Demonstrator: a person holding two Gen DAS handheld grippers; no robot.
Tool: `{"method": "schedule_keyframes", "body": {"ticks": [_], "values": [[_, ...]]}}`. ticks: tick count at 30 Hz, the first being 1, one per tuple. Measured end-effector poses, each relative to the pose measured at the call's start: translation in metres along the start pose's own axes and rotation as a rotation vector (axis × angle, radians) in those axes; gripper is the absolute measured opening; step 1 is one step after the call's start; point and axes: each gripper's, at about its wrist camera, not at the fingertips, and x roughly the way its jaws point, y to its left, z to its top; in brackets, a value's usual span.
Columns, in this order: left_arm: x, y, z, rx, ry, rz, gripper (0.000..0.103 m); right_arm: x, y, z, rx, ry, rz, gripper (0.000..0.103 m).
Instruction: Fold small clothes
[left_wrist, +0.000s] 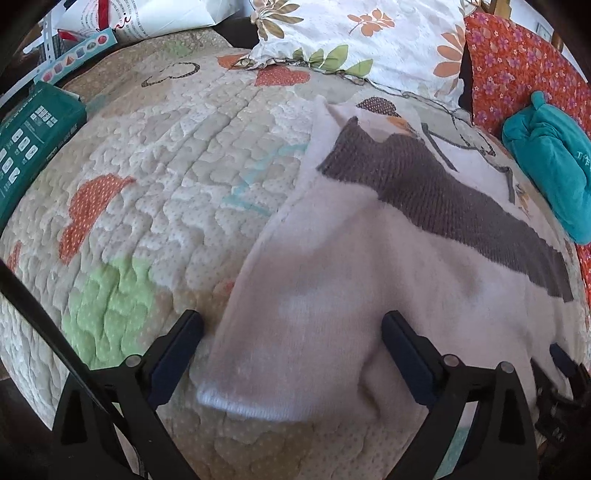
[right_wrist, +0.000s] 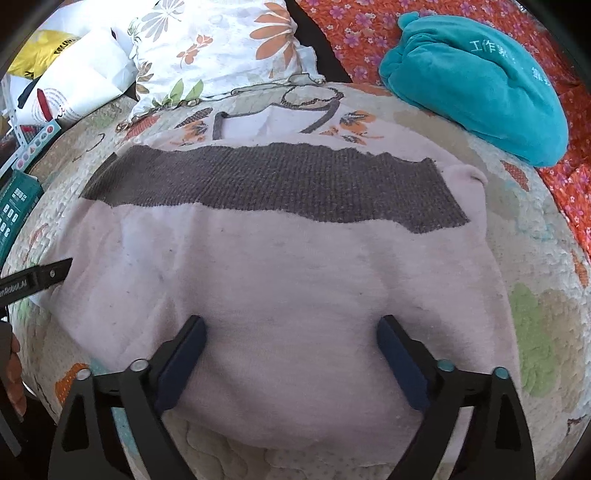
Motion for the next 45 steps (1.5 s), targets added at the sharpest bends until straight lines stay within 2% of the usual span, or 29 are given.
{"method": "schedule_keyframes", "body": {"ticks": [6, 8, 9, 10, 12, 16, 19, 21, 24, 26, 28, 30, 38, 42, 45], "values": [[0.011, -0.001, 0.021, -0.002, -0.025, -0.003, 0.097, 0.002, 0.005, -0.003, -0.015, -0.014, -0.013, 0.103], [0.013, -0.001, 0.025, 0.002, -0.026, -0.013, 0.083, 0.002, 0.005, -0.004, -0.014, -0.014, -0.011, 0.103], [0.013, -0.002, 0.028, 0.011, -0.027, -0.006, 0.059, 0.002, 0.005, -0.004, -0.016, -0.017, -0.011, 0.103], [0.013, -0.002, 0.031, 0.021, -0.024, -0.002, 0.042, 0.001, 0.005, -0.004, -0.017, -0.018, -0.010, 0.103], [0.012, 0.006, 0.038, -0.006, -0.019, -0.024, 0.033, 0.001, 0.005, -0.005, -0.017, -0.021, -0.010, 0.103], [0.009, 0.030, 0.053, -0.093, -0.042, 0.000, 0.033, 0.001, 0.006, -0.006, -0.025, -0.024, -0.013, 0.103], [0.004, 0.047, 0.061, -0.143, -0.067, 0.081, 0.027, 0.001, 0.006, -0.006, -0.027, -0.021, -0.013, 0.103], [0.000, 0.055, 0.061, -0.169, -0.068, 0.069, 0.027, 0.001, 0.006, -0.006, -0.030, -0.020, -0.014, 0.103], [-0.013, 0.056, 0.057, -0.171, -0.086, 0.011, 0.027, 0.001, 0.006, -0.006, -0.030, -0.020, -0.015, 0.103], [-0.023, 0.046, 0.051, -0.119, -0.106, -0.015, 0.033, 0.001, 0.006, -0.006, -0.029, -0.021, -0.016, 0.103], [-0.030, 0.035, 0.045, -0.065, -0.119, -0.023, 0.051, 0.001, 0.007, -0.006, -0.031, -0.023, -0.018, 0.103], [-0.034, 0.022, 0.038, -0.008, -0.132, -0.013, 0.058, 0.001, 0.007, -0.006, -0.031, -0.025, -0.021, 0.103], [-0.026, -0.011, 0.016, 0.131, -0.097, 0.046, 0.058, 0.002, 0.007, -0.006, -0.033, -0.028, -0.023, 0.103], [-0.020, -0.023, 0.006, 0.197, -0.091, 0.089, 0.066, 0.002, 0.007, -0.006, -0.033, -0.029, -0.027, 0.103], [-0.014, -0.026, 0.002, 0.216, -0.067, 0.095, 0.067, 0.001, 0.007, -0.006, -0.033, -0.030, -0.029, 0.103]]}}
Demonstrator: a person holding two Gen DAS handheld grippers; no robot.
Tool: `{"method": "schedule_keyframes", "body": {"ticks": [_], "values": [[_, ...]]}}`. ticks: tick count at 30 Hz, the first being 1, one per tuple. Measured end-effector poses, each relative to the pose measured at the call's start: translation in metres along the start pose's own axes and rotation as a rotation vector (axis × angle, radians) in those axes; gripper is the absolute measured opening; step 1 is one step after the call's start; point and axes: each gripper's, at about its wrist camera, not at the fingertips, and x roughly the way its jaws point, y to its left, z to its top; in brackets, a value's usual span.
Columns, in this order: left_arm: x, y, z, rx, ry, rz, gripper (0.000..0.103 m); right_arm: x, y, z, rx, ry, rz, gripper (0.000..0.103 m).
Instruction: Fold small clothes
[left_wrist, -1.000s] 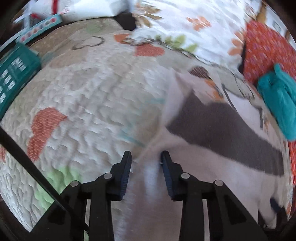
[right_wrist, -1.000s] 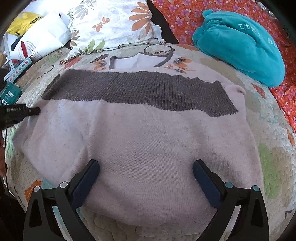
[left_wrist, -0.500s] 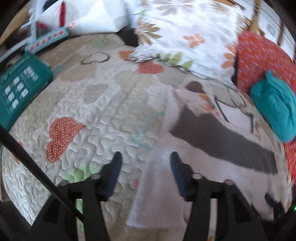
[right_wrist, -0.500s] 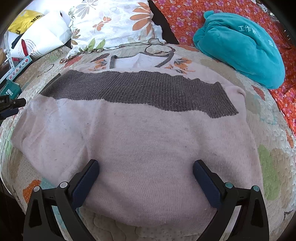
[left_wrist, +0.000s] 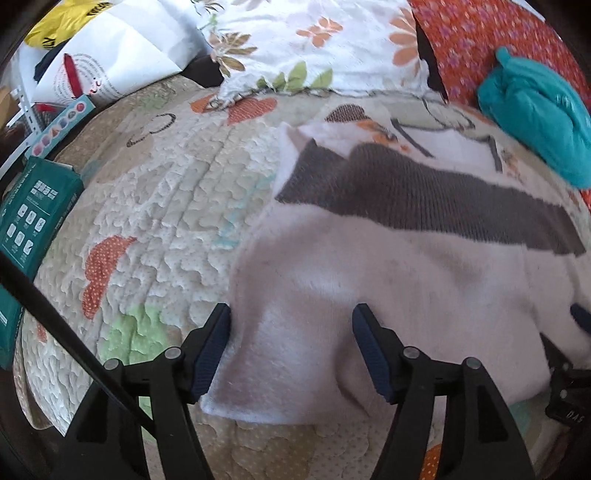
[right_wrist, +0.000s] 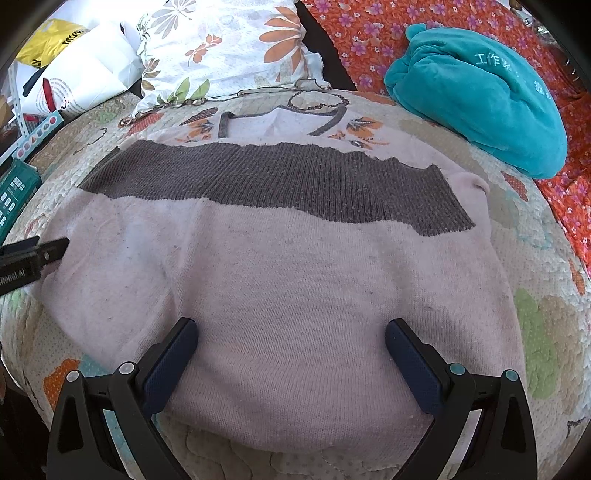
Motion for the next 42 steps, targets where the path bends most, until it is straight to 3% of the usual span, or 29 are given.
{"method": "schedule_keyframes", "body": {"ticks": [6, 19, 42], "values": [[0.000, -0.002, -0.002, 0.007, -0.004, 0.020, 0.071, 0.000, 0.000, 0.001, -0.003, 0.000, 0.000, 0.103], [0.007, 0.012, -0.005, -0.093, 0.036, -0.031, 0.078, 0.000, 0.000, 0.000, -0.004, -0.008, -0.008, 0.103], [0.009, 0.013, -0.006, -0.109, 0.036, -0.026, 0.083, -0.001, 0.001, -0.003, -0.009, -0.020, -0.013, 0.103]]}}
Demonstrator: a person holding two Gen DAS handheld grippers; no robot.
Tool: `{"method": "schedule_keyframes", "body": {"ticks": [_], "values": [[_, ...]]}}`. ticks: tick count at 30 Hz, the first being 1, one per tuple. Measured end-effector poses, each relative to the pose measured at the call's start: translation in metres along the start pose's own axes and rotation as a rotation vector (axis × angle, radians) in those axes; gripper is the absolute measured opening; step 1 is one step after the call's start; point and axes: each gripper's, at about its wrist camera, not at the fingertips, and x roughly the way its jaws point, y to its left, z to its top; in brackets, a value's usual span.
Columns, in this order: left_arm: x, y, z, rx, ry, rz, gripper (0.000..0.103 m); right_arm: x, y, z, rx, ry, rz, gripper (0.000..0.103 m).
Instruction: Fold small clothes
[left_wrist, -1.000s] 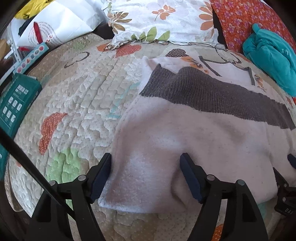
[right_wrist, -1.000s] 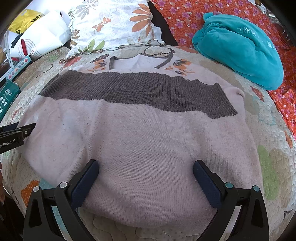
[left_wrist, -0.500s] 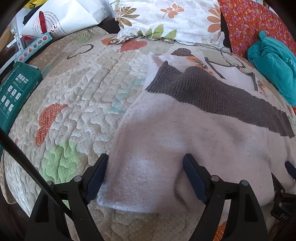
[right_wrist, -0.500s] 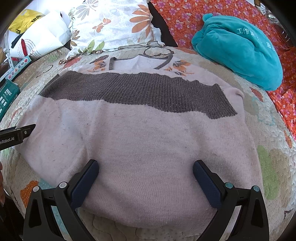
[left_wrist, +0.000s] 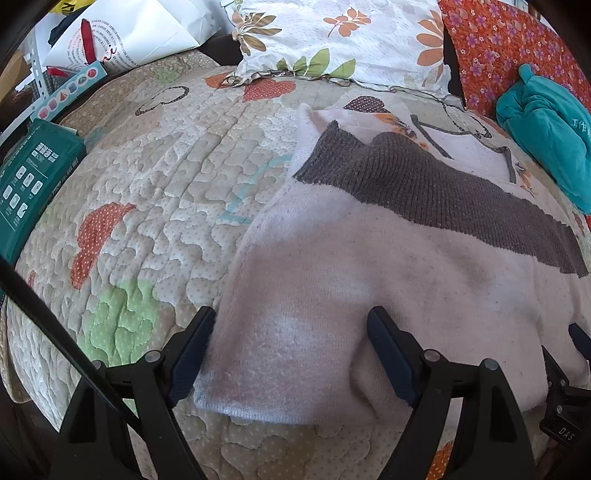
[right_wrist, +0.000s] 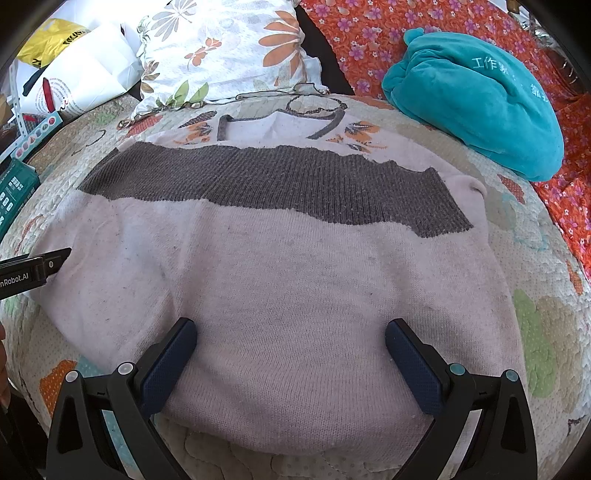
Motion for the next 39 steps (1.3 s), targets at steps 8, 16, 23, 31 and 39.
{"method": "schedule_keyframes", "body": {"ticks": [8, 16, 23, 31, 39], "values": [[-0.031, 0.005, 0.007, -0.013, -0.070, -0.128, 0.076, -0.001, 0.000, 0.000, -0.002, -0.005, -0.002, 0.103], [-0.032, 0.058, 0.018, -0.204, -0.046, -0.161, 0.076, -0.019, 0.002, 0.013, 0.001, 0.089, 0.041, 0.094], [-0.015, 0.070, 0.007, -0.289, 0.053, -0.288, 0.075, -0.051, 0.036, 0.074, -0.033, 0.069, 0.225, 0.093], [0.004, 0.077, -0.001, -0.371, 0.105, -0.347, 0.013, 0.042, 0.160, 0.151, -0.169, 0.322, 0.341, 0.093], [0.001, 0.089, -0.007, -0.444, 0.147, -0.444, 0.013, 0.109, 0.256, 0.141, -0.355, 0.501, 0.098, 0.091]]}}
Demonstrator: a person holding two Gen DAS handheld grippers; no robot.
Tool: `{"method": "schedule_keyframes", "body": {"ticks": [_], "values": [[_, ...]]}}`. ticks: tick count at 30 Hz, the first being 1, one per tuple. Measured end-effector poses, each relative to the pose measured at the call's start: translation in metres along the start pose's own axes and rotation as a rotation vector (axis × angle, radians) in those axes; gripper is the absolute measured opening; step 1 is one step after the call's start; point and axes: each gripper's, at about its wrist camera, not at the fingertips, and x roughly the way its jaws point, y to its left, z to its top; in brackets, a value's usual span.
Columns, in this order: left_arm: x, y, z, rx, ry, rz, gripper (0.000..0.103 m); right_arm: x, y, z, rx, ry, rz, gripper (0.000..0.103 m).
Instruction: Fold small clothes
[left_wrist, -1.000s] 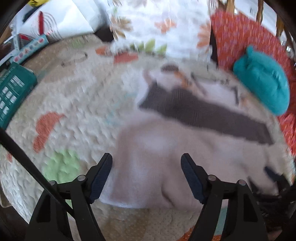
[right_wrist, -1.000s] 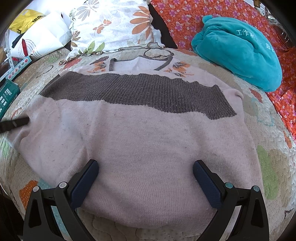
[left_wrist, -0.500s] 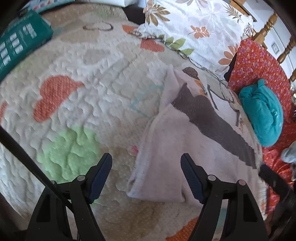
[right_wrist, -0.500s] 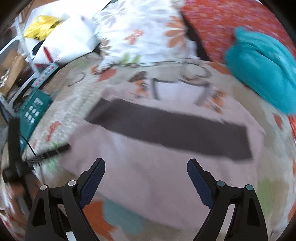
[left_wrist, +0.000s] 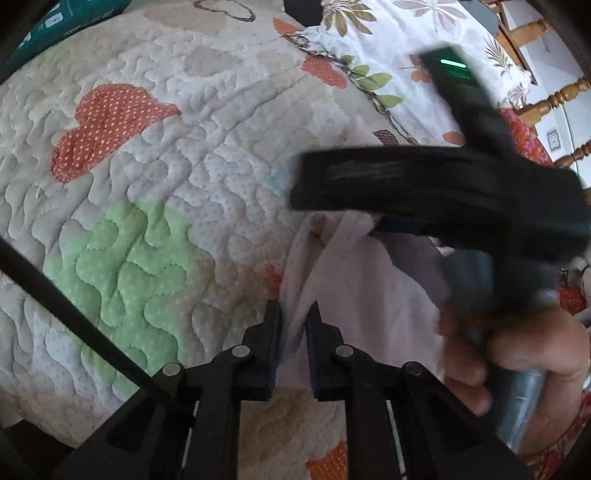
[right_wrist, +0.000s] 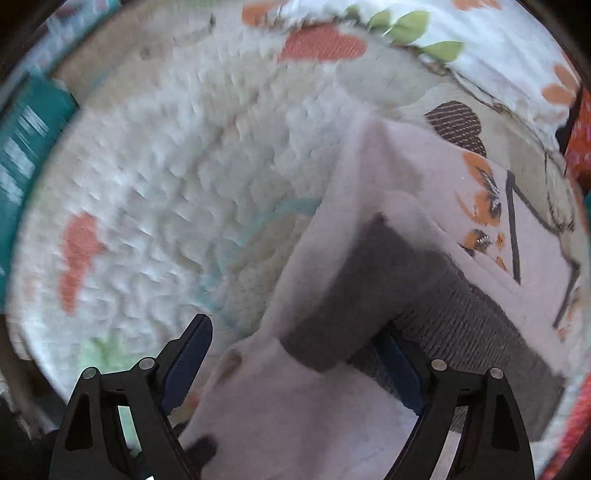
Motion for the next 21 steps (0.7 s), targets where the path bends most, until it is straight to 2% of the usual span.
{"method": "schedule_keyframes", "body": {"ticks": [2, 3, 4, 5, 6, 7, 8, 10, 14, 16, 18, 21], "values": [[-0.007, -0.004, -0.003, 0.013, -0.004, -0.007, 0.013, 0.004, 0.011, -0.002, -0.037, -0.008, -0.069, 0.088], [-0.012, -0.006, -0.005, 0.021, -0.009, -0.009, 0.013, 0.001, 0.014, -0.005, -0.053, -0.028, -0.082, 0.080], [-0.019, -0.010, -0.008, 0.038, -0.020, -0.010, 0.013, -0.002, 0.016, -0.009, -0.063, -0.048, -0.092, 0.063], [-0.023, -0.012, -0.010, 0.046, -0.027, -0.012, 0.013, -0.006, 0.015, -0.012, -0.067, -0.063, -0.106, 0.053], [-0.031, -0.015, -0.012, 0.059, -0.041, -0.018, 0.013, -0.009, 0.012, -0.015, -0.066, -0.077, -0.124, 0.032], [-0.035, -0.017, -0.014, 0.066, -0.050, -0.022, 0.013, -0.012, 0.009, -0.018, -0.072, -0.091, -0.114, 0.023], [-0.040, -0.020, -0.015, 0.074, -0.064, -0.024, 0.013, -0.017, 0.003, -0.022, -0.059, -0.107, -0.096, 0.020], [-0.050, -0.024, -0.019, 0.098, -0.100, -0.012, 0.021, -0.030, -0.011, -0.033, -0.026, -0.149, -0.062, 0.016], [-0.058, -0.028, -0.022, 0.104, -0.143, 0.007, 0.035, -0.069, -0.059, -0.062, 0.059, -0.253, 0.018, 0.014], [-0.051, -0.033, -0.022, 0.107, -0.131, 0.006, 0.038, -0.090, -0.091, -0.084, 0.110, -0.311, 0.072, 0.014], [-0.039, -0.041, -0.024, 0.123, -0.109, 0.011, 0.037, -0.111, -0.133, -0.107, 0.165, -0.380, 0.083, 0.014], [-0.010, -0.067, -0.033, 0.174, -0.061, 0.009, 0.037, -0.123, -0.203, -0.154, 0.296, -0.439, 0.105, 0.013]]}}
